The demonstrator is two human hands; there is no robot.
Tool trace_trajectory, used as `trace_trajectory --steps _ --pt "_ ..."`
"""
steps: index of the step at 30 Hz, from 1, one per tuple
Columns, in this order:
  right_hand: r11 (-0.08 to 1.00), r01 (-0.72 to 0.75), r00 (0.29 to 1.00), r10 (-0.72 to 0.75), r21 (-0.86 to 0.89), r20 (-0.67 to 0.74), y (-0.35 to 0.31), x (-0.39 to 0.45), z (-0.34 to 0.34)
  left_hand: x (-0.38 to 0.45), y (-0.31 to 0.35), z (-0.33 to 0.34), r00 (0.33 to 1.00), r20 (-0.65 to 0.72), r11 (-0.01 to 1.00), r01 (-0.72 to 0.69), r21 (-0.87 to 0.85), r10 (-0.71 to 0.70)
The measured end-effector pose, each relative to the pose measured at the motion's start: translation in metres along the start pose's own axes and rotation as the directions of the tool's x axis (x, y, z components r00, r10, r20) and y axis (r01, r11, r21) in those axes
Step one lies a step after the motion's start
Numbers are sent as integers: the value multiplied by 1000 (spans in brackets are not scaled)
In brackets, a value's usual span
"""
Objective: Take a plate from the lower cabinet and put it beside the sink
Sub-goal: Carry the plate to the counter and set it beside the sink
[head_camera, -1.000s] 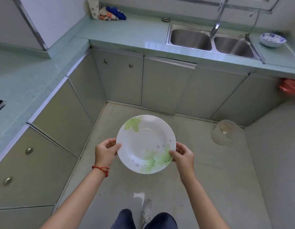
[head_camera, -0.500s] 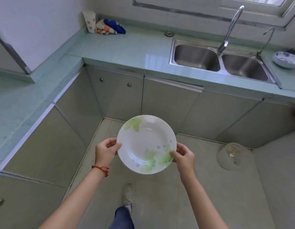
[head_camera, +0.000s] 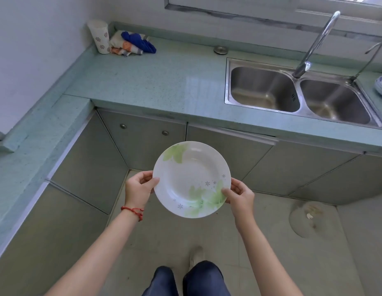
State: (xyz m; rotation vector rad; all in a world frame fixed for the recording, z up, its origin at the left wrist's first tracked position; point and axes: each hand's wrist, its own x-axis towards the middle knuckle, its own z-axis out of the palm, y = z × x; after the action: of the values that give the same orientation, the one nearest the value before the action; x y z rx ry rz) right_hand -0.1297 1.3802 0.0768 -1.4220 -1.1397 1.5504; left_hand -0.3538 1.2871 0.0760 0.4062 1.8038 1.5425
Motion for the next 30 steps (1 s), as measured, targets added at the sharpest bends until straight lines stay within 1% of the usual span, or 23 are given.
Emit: trace_trajectory --steps 3,7,13,21,26,30 --pt "1000 3 1000 -3 -5 -5 -11 36 9 31 9 18 1000 -17 1000 5 -3 -5" --pt "1000 15 1000 -14 -10 13 -30 94 18 77 23 47 1000 -29 1000 -8 4 8" --pt "999 29 998 -27 -36 54 -66 175 30 141 44 90 996 -85 1000 8 15 -7" --pt "997 8 996 -1 -75 93 -97 255 58 213 71 119 990 -134 999 -30 34 34" --pt "996 -2 998 8 -86 69 -109 301 87 271 86 129 993 -112 999 -22 31 25" --pt "994 22 999 -18 -102 42 -120 338 114 325 96 134 996 -85 999 -7 47 11"
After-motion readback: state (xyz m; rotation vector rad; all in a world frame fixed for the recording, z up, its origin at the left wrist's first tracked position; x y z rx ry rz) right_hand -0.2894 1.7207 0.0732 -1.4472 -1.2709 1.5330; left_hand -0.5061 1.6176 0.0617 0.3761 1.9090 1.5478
